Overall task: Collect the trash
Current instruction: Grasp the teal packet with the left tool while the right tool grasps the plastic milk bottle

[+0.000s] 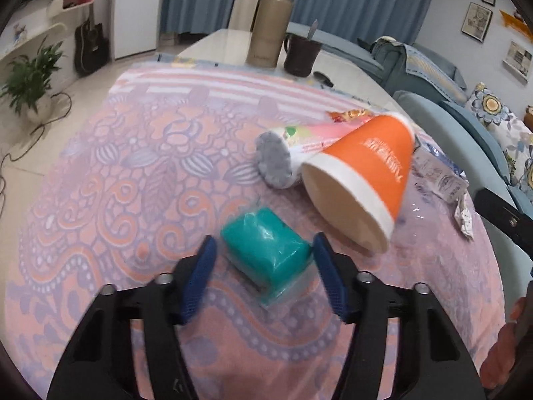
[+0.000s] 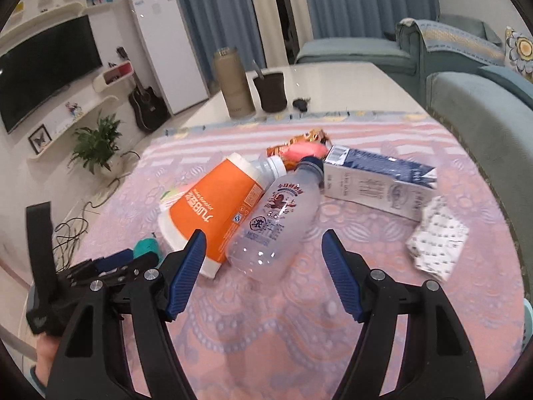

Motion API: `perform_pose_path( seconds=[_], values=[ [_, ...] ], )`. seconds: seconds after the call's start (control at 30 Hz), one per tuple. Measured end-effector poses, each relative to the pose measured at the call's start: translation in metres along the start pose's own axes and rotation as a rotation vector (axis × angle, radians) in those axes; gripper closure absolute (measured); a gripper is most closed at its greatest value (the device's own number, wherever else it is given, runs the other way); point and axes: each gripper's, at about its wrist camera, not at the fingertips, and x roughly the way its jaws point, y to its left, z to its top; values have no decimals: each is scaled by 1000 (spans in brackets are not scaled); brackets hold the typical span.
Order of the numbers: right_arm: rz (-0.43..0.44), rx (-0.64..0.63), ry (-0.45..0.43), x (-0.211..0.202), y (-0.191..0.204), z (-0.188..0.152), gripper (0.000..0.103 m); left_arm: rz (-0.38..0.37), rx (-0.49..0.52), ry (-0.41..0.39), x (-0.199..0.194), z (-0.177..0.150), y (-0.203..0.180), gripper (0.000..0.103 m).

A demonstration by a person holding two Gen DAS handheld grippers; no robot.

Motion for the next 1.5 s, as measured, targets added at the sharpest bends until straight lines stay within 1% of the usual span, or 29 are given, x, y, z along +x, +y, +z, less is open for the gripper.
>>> perform_pose_path(
  seconds=[0.03,0.07,0.17,0.33,0.43,0.53,0.63,0.67,0.8,0.87,1.0,1.1,1.27,1.33,1.4,1.5],
  values=[
    [-8,3,13,8,1,1,35,-2,3,6,5,0,-3,64],
    [-15,2,30,17,4,1,35,20,23,6,6,-2,-6,67],
    [-69,-1,74,38,6,-1,35,17,33,4,6,-6,-6,69],
    [-71,43,129,64,3,-3,35,-27,13,-24,1,-10,0,70],
    [-89,46,154,76,3,-4,41,-55,9,-50,-3,-10,2,70],
    [-104,24,143,71,6,-7,44,-90,-6,-69,-7,-12,4,70],
    [-96,18,150,56,2,-15,46,-163,-34,-111,-15,-13,11,70],
    [-91,15,154,51,0,-17,46,-172,-44,-117,-15,-12,13,70],
    [-86,-29,179,20,-6,-43,46,-184,-56,-131,-17,-13,14,70],
    [-100,-57,188,1,-8,-57,46,-186,-49,-129,-16,-12,13,70],
    [-121,-78,198,-19,-13,-74,45,-183,-51,-118,-14,-12,12,70],
    [-116,-71,202,-22,-17,-77,45,-185,-52,-113,-13,-12,13,70],
    [-128,-54,206,-18,-14,-65,43,-183,-52,-112,-12,-11,13,70],
    [-138,-51,209,-13,-13,-58,35,-184,-53,-111,-12,-12,13,70],
    [-142,-36,217,-6,-13,-53,32,-190,-56,-111,-12,-12,14,70],
    [-164,-19,241,7,-16,-50,32,-201,-63,-115,-12,-11,16,70]
  ],
)
